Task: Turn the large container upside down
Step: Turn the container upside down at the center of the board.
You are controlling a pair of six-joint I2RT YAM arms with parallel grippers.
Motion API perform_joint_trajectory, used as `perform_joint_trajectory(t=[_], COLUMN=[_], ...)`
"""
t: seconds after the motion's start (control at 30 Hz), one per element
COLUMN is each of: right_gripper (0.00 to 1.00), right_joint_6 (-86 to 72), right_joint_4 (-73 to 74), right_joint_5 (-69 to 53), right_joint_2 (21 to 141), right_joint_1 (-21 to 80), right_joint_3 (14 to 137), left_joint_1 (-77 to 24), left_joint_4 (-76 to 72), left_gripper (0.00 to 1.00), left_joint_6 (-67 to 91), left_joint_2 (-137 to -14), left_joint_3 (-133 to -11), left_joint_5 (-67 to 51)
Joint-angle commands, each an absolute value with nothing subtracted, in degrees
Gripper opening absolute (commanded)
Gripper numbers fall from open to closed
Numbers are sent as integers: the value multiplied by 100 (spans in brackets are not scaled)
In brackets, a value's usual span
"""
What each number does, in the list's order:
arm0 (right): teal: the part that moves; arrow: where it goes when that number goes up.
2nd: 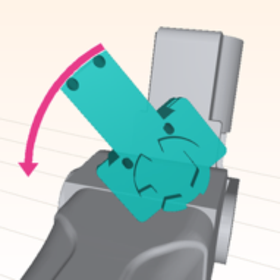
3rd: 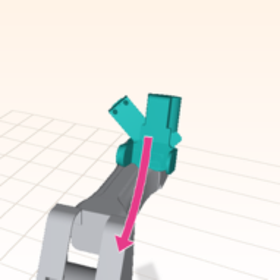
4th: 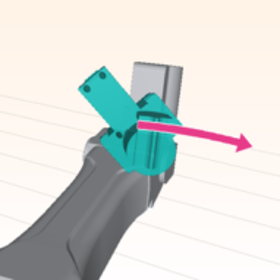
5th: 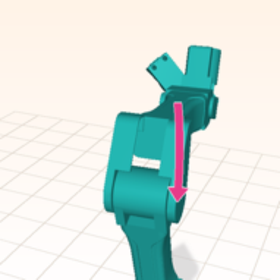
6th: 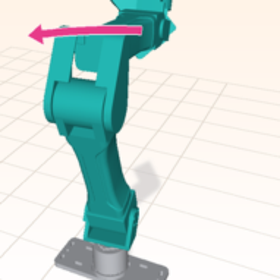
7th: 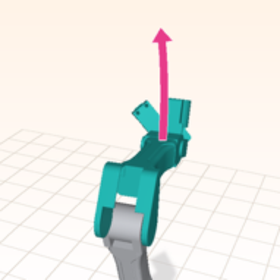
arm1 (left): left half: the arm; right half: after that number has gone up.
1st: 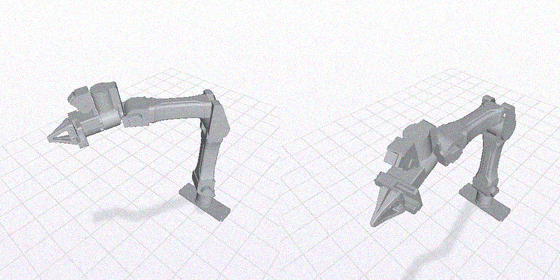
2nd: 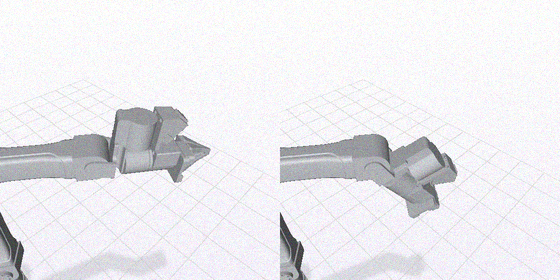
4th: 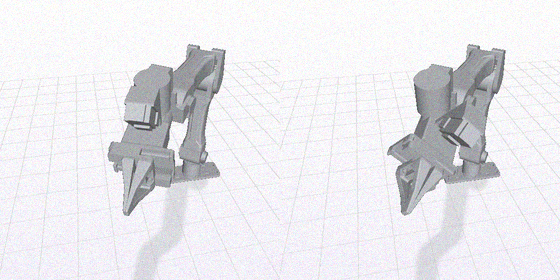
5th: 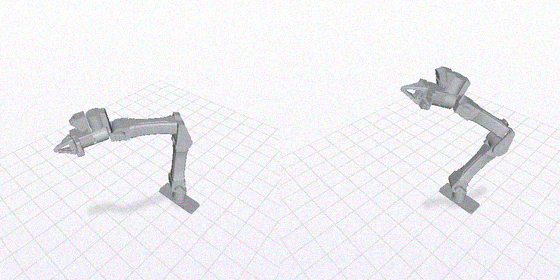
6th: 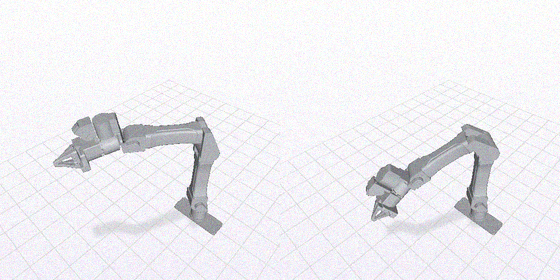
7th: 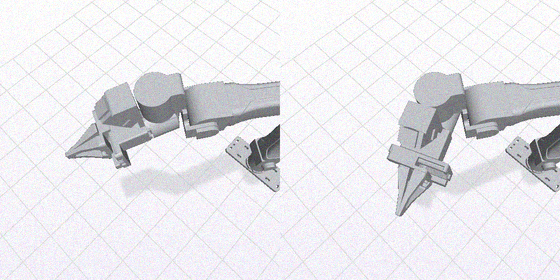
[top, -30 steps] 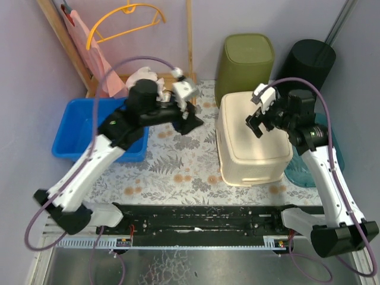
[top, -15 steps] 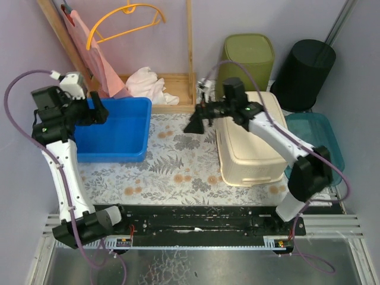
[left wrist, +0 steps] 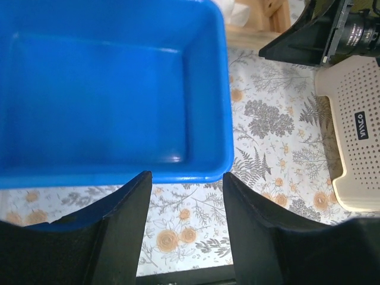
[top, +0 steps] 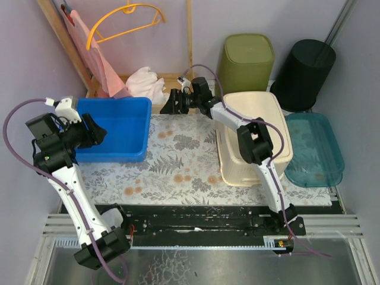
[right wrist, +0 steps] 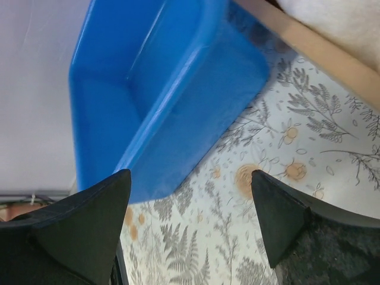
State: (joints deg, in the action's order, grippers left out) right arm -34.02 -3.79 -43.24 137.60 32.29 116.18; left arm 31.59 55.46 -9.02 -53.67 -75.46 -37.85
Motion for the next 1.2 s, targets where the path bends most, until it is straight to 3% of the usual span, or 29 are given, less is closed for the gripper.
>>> perform_joint_trajectory(t=[0.0, 0.27, 1.07, 1.17], right_gripper=[89, 88, 88, 82], right_joint_6=[-4358, -4878, -4801, -4959], right_joint_4=[-818, -1047, -794, -974], right_joint_5=[-4334, -4512, -4287, -4291], right_joint_2=[14365, 15036, 15346, 15419], right_joint_1=[3308, 3743, 4259, 4302], right_joint_3=[12700, 13514, 13570, 13641], left_joint_1=[3720, 4843, 4949, 4948], left_joint_4=[5503, 5741, 6206, 6210], left_gripper=[51, 53, 54, 54], left_joint_6=[-832, -1204, -1691, -1703], left_joint_2=[-5308, -5319, -5727, -5728], left_joint_3=[-7241, -6992, -7051, -7052], left_joint_5=[-4328, -5497, -5940, -5943])
